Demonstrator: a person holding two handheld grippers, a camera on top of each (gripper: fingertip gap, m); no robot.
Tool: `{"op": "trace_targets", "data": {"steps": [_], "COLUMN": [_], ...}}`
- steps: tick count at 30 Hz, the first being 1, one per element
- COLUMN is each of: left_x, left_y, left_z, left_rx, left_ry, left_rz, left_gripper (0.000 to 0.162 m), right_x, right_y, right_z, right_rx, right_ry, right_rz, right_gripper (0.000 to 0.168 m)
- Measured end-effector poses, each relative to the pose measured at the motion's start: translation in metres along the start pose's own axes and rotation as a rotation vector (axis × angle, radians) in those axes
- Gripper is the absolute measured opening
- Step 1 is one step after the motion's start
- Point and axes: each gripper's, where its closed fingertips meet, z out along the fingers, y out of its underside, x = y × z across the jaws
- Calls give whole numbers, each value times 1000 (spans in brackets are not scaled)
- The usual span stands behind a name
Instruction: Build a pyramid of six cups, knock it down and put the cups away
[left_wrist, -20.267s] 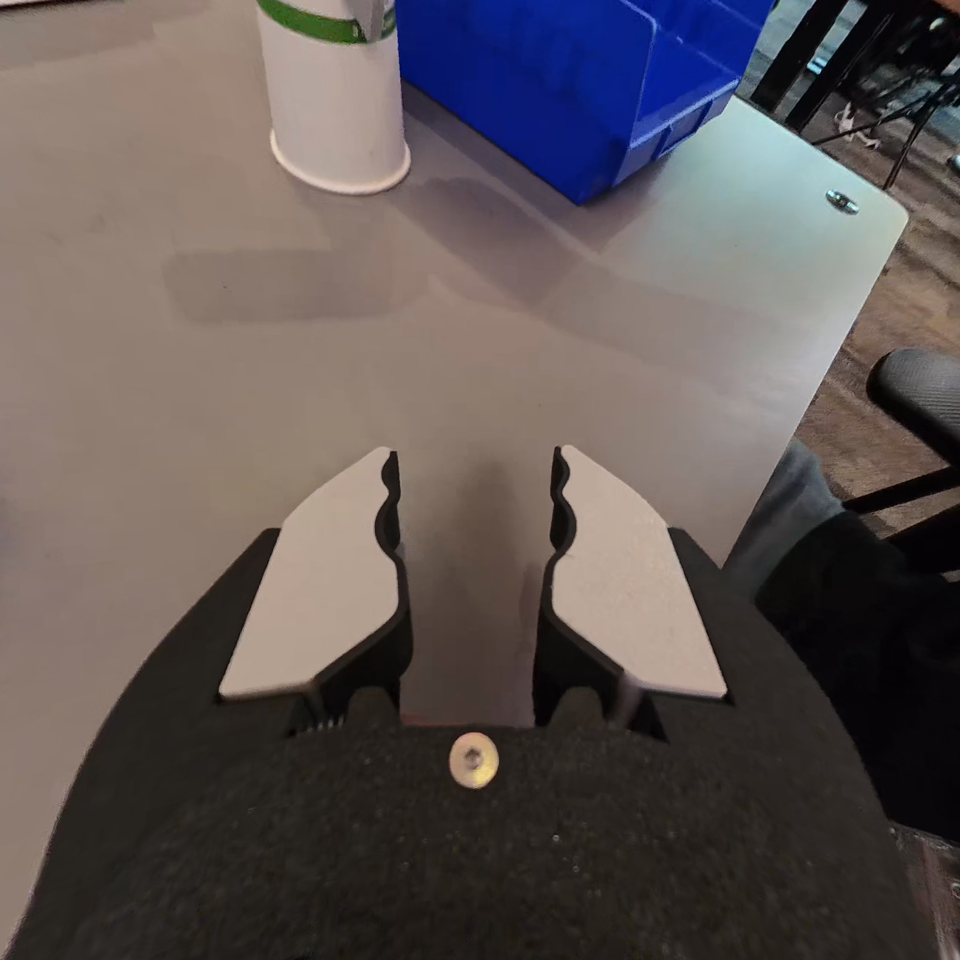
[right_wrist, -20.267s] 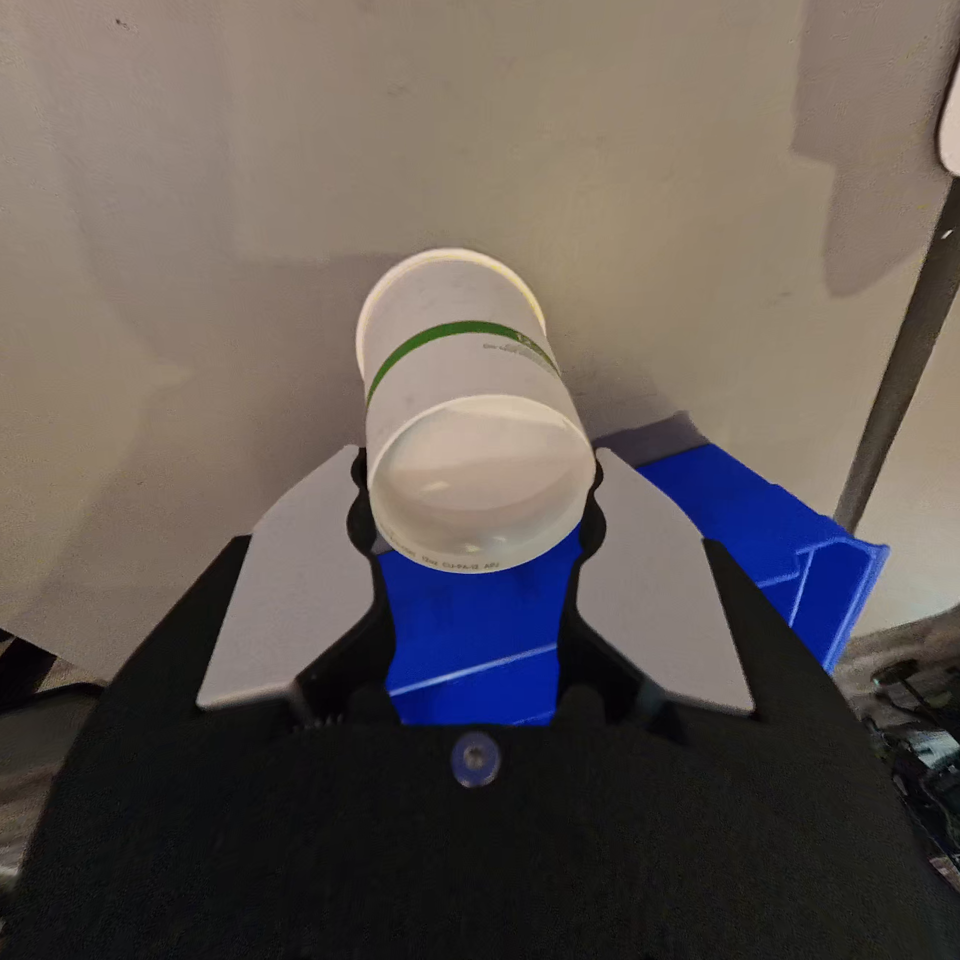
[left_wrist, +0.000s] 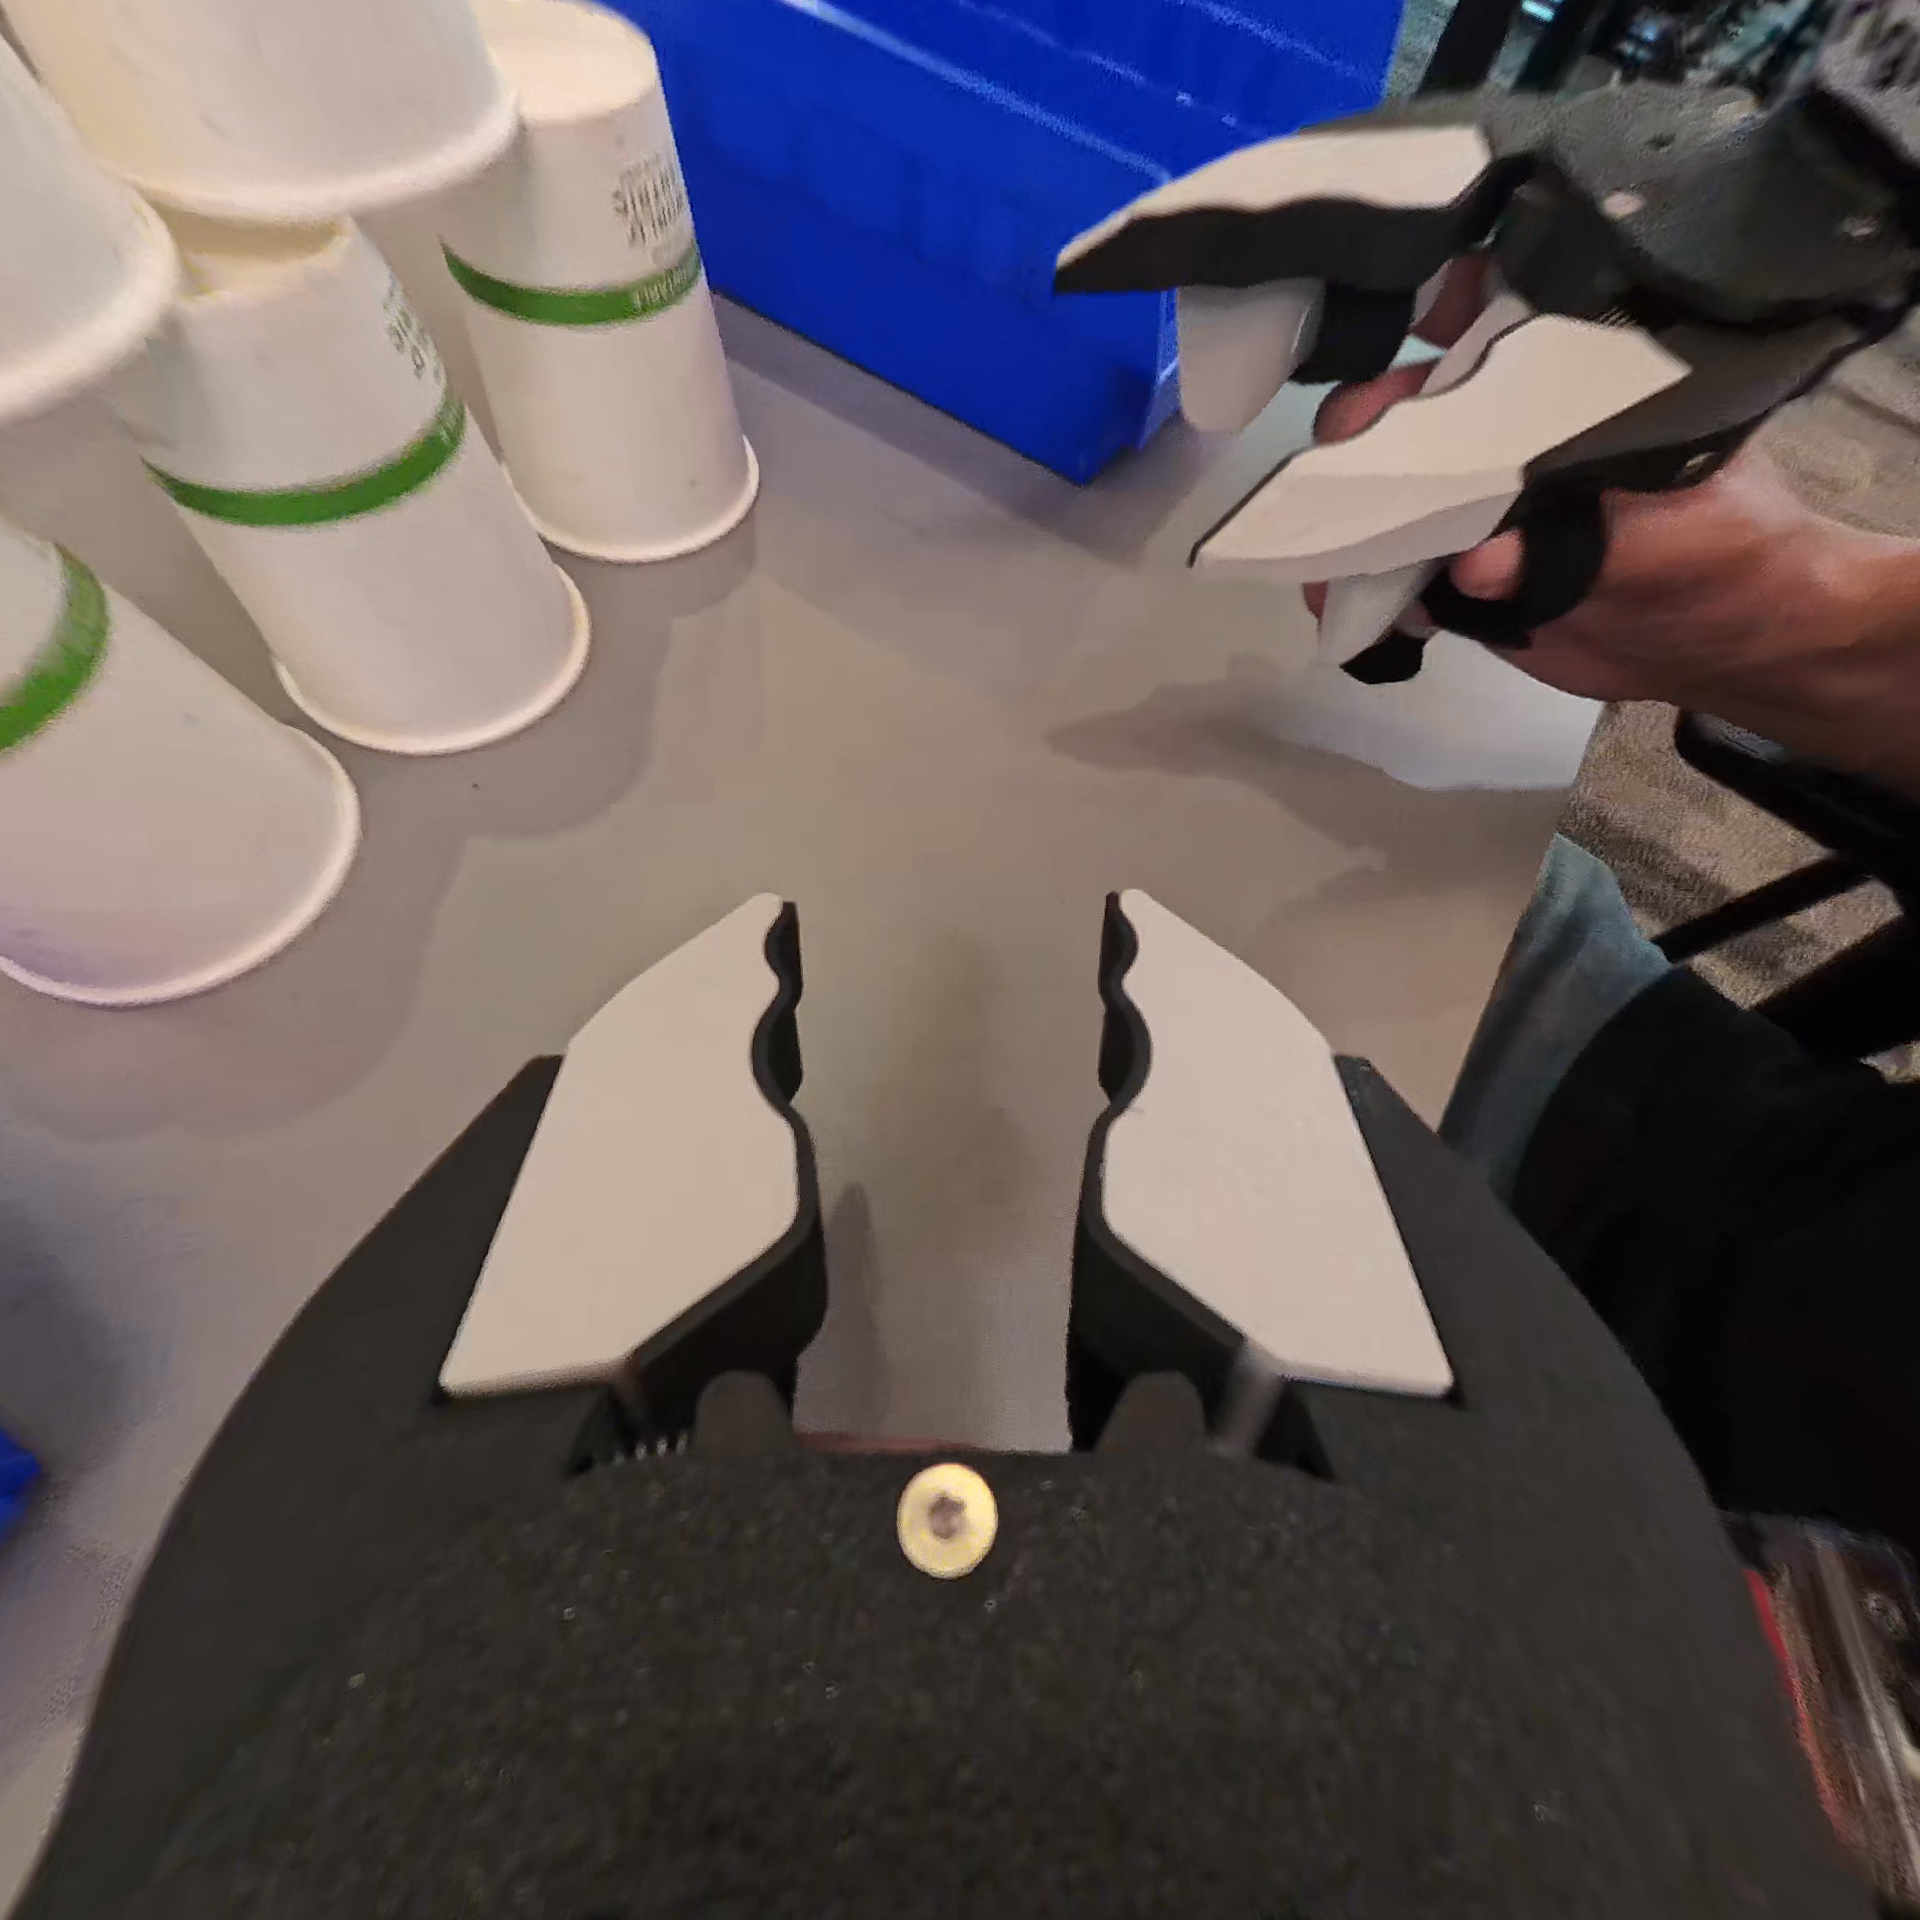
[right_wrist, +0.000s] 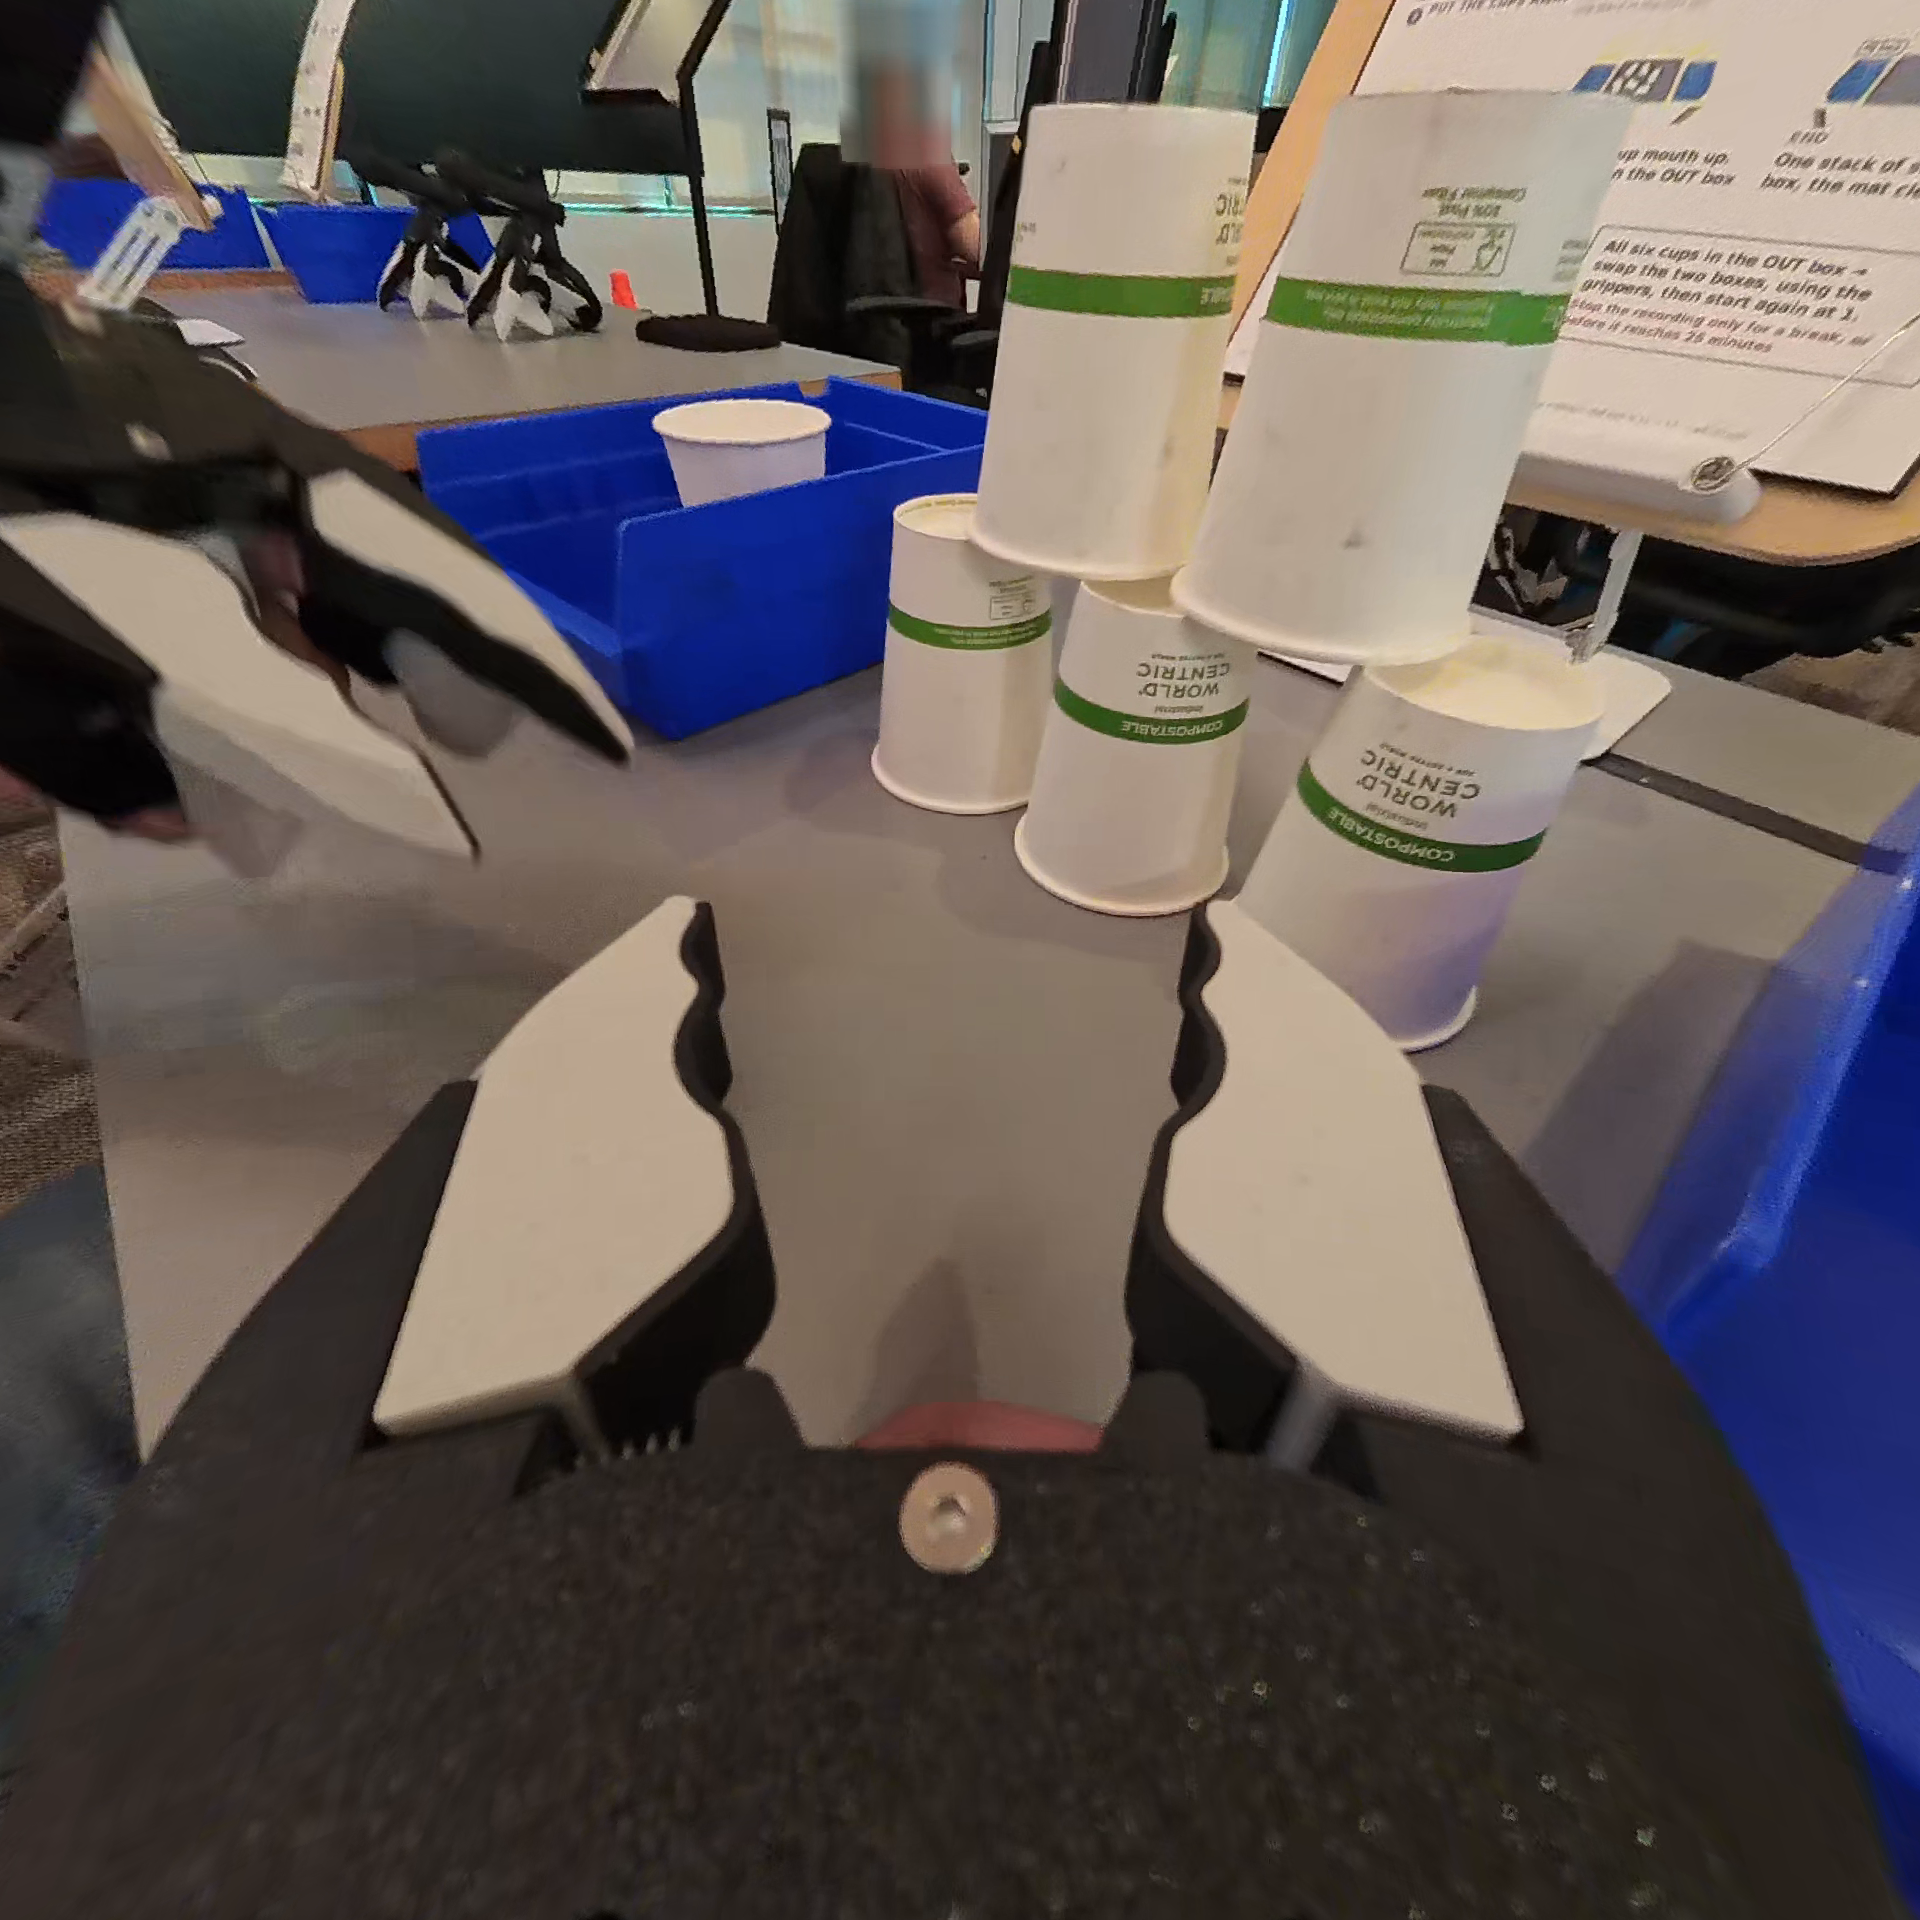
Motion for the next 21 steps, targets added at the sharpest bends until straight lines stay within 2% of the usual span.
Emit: {"op": "trace_targets", "data": {"steps": [4, 9, 13, 16, 18, 21], "left_x": [-50, -189, -248, -274, -284, -293], "left_y": [-30, -25, 20, 41, 48, 52], "left_z": [-56, -115, -117, -104, -95, -93], "left_rx": [-43, -422, -766, -877, -905, -903], "left_ry": [-122, -445, -370, -350, -347, -359], "left_rz": [150, 311, 294, 270, 219, 197], "left_gripper": [47, 46, 55, 58, 48, 9], "right_x": [2, -2, -3, -3, -2, -1], "right_y": [9, 11, 18, 19, 19, 22], "right_z": [1, 5, 7, 7, 7, 5], "right_rx": [-20, -31, -70, -75, -75, -82], "right_ry": [-10, -51, -54, -66, -72, -71], "right_rz": [2, 34, 9, 22, 38, 53], "right_gripper": [81, 77, 74, 72, 71, 70]}}
